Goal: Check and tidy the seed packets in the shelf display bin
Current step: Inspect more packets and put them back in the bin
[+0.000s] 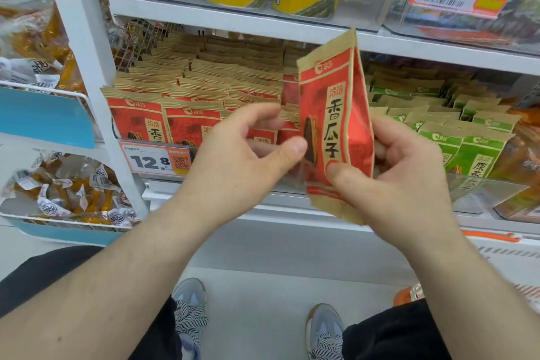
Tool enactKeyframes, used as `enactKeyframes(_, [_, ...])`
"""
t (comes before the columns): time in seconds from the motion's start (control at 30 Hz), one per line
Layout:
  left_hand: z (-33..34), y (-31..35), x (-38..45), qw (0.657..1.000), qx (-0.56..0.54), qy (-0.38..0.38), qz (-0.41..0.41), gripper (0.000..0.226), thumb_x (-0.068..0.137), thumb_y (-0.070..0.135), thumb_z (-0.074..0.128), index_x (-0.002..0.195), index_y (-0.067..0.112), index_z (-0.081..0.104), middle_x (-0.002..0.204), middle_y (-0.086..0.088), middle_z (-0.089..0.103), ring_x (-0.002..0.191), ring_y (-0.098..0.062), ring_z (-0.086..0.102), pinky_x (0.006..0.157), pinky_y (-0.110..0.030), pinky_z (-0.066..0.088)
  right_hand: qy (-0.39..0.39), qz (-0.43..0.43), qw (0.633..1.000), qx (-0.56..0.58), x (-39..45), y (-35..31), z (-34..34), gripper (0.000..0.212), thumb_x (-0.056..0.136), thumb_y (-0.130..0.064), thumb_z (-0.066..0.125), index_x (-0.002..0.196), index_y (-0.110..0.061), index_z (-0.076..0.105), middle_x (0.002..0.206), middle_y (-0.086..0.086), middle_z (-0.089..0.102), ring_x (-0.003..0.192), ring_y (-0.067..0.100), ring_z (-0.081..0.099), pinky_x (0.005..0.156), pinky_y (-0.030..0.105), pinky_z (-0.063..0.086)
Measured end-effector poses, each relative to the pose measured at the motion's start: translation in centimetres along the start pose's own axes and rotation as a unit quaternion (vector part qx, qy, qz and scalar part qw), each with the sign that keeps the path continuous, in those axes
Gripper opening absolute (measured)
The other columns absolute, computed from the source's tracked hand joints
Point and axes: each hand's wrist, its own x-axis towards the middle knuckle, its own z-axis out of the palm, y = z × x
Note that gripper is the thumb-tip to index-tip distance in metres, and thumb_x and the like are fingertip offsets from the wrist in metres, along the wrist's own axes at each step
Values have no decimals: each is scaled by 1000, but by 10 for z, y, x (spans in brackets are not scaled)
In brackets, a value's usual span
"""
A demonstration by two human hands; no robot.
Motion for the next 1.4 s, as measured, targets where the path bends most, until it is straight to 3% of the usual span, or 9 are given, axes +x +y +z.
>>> enactKeyframes(0.2, [15, 6, -9, 978, -196, -74, -11, 39, 78, 35, 74, 111, 16, 66, 104, -5, 73, 94, -26, 72, 77, -44, 59, -29, -125, 940, -316, -9, 5, 21, 63, 71, -42, 67, 131, -27, 54, 63, -18, 49, 58, 11, 59, 55, 32, 53])
enactKeyframes(0.3, [12, -5, 1, 970, -211, -68, -103, 20, 89, 10, 66, 108, 16, 67, 98, -5, 75, 86, -21, 72, 65, -35, 57, -55, -88, 961, -256, -10, 10, 22, 51, 71, -41, 68, 121, -31, 62, 56, -12, 53, 53, 9, 54, 52, 29, 49])
enactKeyframes(0.4, [5, -13, 7, 946, -224, -156, -176, 26, 80, 10, 66, 105, 17, 67, 94, -3, 75, 82, -19, 71, 73, -39, 57, 82, -12, 979, -188, 3, 14, 14, 38, 70, -40, 69, 108, -32, 66, 74, -13, 52, 62, 6, 48, 60, 30, 46])
enactKeyframes(0.53, [7, -15, 2, 924, -232, -249, -174, 30, 77, 9, 73, 105, 16, 66, 99, -9, 74, 90, -24, 71, 80, -44, 58, 70, 126, 989, -12, 14, 13, 5, 19, 83, -26, 75, 99, -23, 64, 90, -8, 71, 77, 8, 69, 69, 36, 57])
enactKeyframes(0.73, [10, -12, 10, 960, -225, -78, -148, 23, 73, 32, 64, 86, 17, 76, 85, -6, 75, 73, -18, 69, 68, -36, 56, 24, 130, 990, 43, 8, 11, 6, 28, 98, -22, 54, 79, -12, 71, 70, 2, 74, 63, 14, 70, 59, 32, 55])
enactKeyframes(0.9, [12, -12, 11, 955, -243, -81, -151, 27, 74, 30, 64, 91, 12, 73, 84, -8, 75, 70, -18, 68, 59, -30, 55, 22, 172, 979, 104, 9, 7, 2, 39, 102, -21, 44, 76, -2, 67, 52, 0, 64, 32, 1, 47, 35, 10, 32])
enactKeyframes(1.1, [15, -15, 6, 953, -217, -163, -136, 31, 74, 24, 65, 103, 12, 71, 94, -6, 76, 82, -16, 73, 63, -25, 56, 30, 187, 976, 108, 12, 10, -2, 36, 101, -27, 48, 79, -9, 71, 75, 14, 74, 71, 33, 72, 64, 47, 59])
enactKeyframes(1.23, [17, -17, 7, 952, -253, -127, -116, 29, 75, 18, 64, 103, 11, 70, 92, -6, 76, 80, -17, 73, 63, -26, 57, -10, 187, 975, 123, 11, 9, -5, 31, 101, -22, 46, 80, -6, 63, 49, -5, 62, 36, 3, 51, 38, 16, 39])
enactKeyframes(1.4, [14, -14, 13, 937, -317, -59, -137, 31, 76, 25, 63, 103, 12, 70, 97, -10, 75, 81, -21, 72, 72, -40, 60, -134, 203, 963, 112, 8, 13, -8, 11, 91, -6, 59, 97, 0, 67, 58, -7, 67, 41, -1, 55, 41, 7, 38])
